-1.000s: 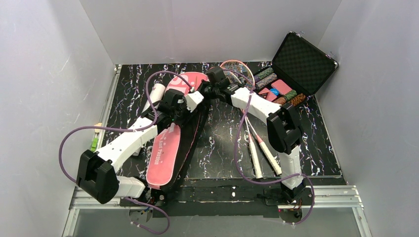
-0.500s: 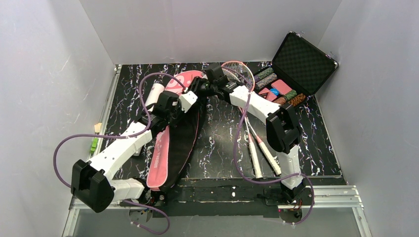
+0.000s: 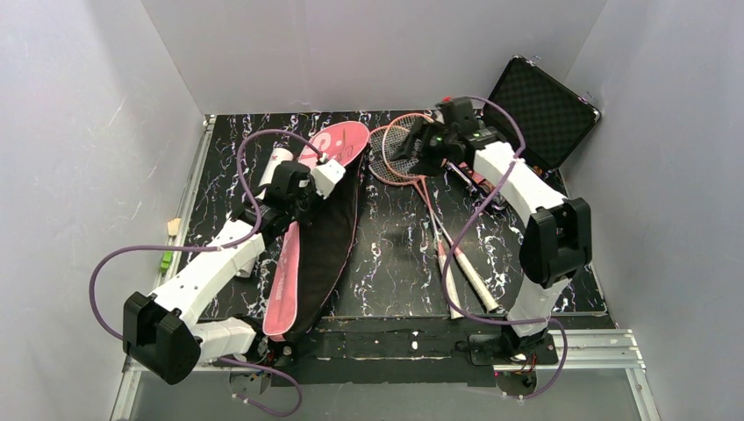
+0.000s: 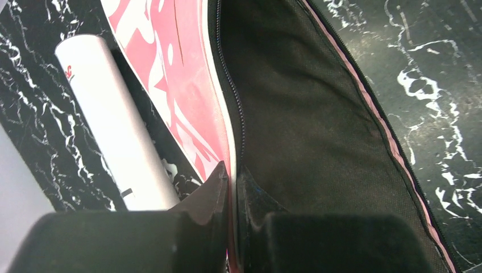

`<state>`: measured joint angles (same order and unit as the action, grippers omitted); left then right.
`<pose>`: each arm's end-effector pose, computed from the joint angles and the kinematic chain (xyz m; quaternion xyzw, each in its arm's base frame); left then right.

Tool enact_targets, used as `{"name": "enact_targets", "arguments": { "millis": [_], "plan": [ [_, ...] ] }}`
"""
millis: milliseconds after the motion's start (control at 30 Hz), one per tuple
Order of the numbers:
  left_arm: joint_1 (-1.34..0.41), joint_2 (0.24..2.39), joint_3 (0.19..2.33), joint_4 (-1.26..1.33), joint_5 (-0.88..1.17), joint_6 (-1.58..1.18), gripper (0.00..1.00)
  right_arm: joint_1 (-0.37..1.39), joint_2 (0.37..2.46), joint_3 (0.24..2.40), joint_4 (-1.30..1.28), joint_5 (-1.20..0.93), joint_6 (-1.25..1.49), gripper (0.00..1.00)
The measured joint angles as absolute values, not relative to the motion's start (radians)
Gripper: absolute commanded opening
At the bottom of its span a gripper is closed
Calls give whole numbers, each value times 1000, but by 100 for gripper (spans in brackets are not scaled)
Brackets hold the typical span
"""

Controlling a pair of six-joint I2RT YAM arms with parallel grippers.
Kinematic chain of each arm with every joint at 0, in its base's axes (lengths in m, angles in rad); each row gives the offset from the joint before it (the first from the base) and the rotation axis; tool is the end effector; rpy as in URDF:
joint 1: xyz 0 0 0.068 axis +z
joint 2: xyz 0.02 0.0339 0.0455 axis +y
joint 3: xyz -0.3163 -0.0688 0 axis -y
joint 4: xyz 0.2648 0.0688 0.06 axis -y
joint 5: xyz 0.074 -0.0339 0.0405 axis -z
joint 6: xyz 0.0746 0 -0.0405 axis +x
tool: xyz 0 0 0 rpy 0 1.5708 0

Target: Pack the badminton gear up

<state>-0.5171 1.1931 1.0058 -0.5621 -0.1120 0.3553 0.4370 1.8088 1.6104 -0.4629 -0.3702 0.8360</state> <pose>0.2502 -0.1327 0.3162 0.3665 0.8391 0.0189 0.4015 0.4228 0.2273 0.3394 0.0958 0.8815 0.3896 0.2489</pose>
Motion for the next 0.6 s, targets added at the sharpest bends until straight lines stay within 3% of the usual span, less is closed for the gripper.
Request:
{"name": "enact_targets", "arguments": {
  "millis": [133,233,600],
  "plan": [
    [-505,1194,1004,-542,-46,358,0,368,1756,1494,-538,-249,720,54],
    [-499,1207,1004,-535,0,377,0,367,1781,1475,-613,-175,640,50],
    [-448,1345,1004,-459,70,392,0,376,1816,1397,-639,-64,510,44]
  ]
}}
